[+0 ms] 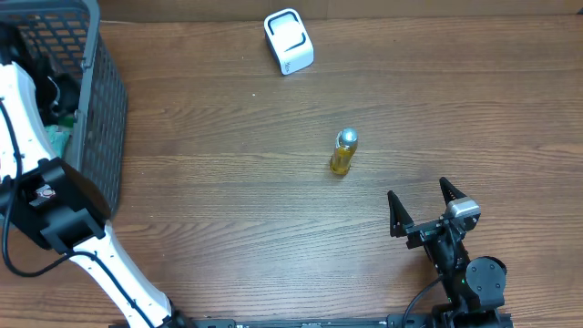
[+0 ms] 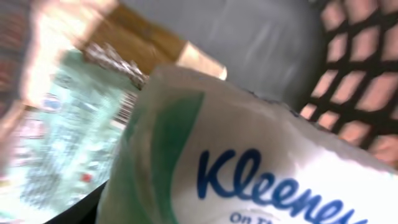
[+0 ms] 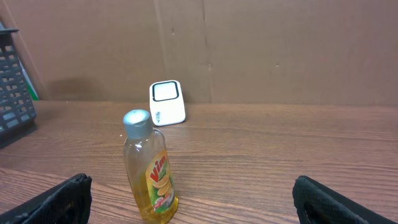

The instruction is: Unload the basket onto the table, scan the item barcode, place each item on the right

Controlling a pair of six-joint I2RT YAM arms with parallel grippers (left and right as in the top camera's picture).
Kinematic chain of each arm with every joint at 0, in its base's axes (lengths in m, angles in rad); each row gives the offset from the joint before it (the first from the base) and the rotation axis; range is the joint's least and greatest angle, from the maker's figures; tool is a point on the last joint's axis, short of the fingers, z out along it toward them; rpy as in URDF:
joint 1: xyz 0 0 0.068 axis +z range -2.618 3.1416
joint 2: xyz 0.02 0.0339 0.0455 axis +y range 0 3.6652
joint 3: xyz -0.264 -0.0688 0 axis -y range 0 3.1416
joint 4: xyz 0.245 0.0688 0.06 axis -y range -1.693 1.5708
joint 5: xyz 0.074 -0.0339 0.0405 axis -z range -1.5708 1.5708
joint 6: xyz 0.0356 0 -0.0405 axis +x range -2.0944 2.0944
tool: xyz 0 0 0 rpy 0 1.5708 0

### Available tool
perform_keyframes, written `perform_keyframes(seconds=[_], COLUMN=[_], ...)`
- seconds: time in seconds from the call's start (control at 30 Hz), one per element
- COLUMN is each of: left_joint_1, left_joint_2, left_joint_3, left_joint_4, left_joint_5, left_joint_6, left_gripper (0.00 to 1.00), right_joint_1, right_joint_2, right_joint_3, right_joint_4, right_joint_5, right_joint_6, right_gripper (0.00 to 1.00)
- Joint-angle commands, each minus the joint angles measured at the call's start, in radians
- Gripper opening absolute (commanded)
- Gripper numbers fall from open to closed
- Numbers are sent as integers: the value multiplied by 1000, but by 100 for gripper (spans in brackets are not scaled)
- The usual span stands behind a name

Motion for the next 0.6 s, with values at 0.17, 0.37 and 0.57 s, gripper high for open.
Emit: perform_keyframes(seconds=[0.17,0.37,0.57], left_joint_1=[-2,-6,-61], left_joint_2=[-264,-407,-526], left_joint_3=[116,116,116], left_joint_4=[-6,-8,-89], left_joint_5=[4,61,208], left_joint_6=[-132,-209,-216], left_gripper=[44,42,40], right_joint_1=[-2,-2,-2], right_joint_2=[-11,-11,-11], right_joint_3=[-11,-11,-11], right_joint_4=[4,4,4], right_joint_5=[-5,-5,-5], right_joint_6=[-1,-1,-1], right_gripper=[100,100,100])
